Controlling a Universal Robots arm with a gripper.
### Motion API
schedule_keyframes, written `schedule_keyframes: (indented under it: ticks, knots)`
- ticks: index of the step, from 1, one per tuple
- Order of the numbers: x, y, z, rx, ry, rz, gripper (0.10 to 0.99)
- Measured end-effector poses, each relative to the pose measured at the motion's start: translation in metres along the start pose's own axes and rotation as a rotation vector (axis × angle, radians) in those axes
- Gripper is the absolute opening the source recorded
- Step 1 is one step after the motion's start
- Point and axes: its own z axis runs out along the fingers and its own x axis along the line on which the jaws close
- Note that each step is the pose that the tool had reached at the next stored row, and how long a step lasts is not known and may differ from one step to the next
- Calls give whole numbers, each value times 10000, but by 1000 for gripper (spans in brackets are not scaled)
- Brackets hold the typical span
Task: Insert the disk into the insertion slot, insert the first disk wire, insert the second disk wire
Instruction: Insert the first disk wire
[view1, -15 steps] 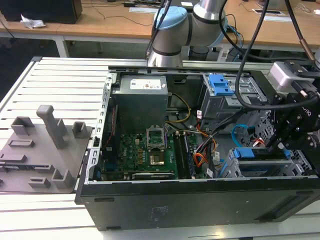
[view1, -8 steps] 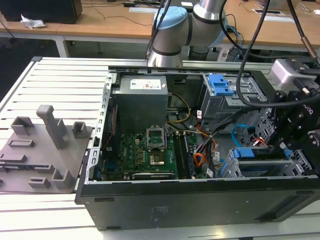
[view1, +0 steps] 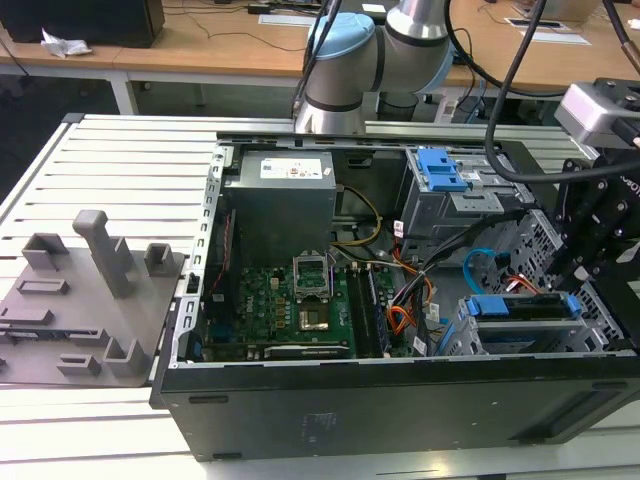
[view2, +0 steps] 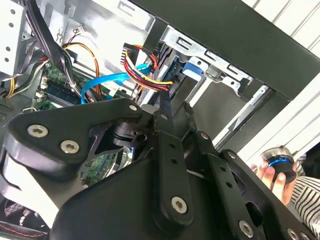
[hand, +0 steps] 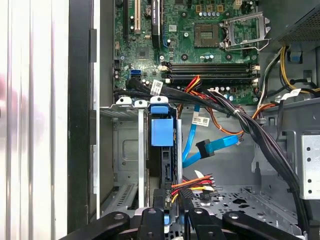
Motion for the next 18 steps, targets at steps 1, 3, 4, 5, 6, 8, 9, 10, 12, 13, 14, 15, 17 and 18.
schedule_keyframes:
  ticks: [1,3,4,5,6,8,9,10,12,13,14,15,17,18]
  knots:
    - [0,0,-1,1,1,0,263]
    - [0,0,-2,0,1,0,247]
    - [0,0,-2,0,0,0,118]
    - [0,0,-2,1,1,0,106]
    - [0,0,-3,0,1,0,106]
    - [0,0,-4,0,1,0,106]
    - [0,0,-4,1,1,0,106]
    - [0,0,-4,0,1,0,106]
    - [0,2,-5,1,2,-1,106]
    - [0,28,-3,0,3,-1,106]
    - [1,70,1,0,0,0,106]
    - [2,107,3,0,1,0,106]
    - [3,155,7,0,1,0,106]
    - [3,206,12,0,1,0,106]
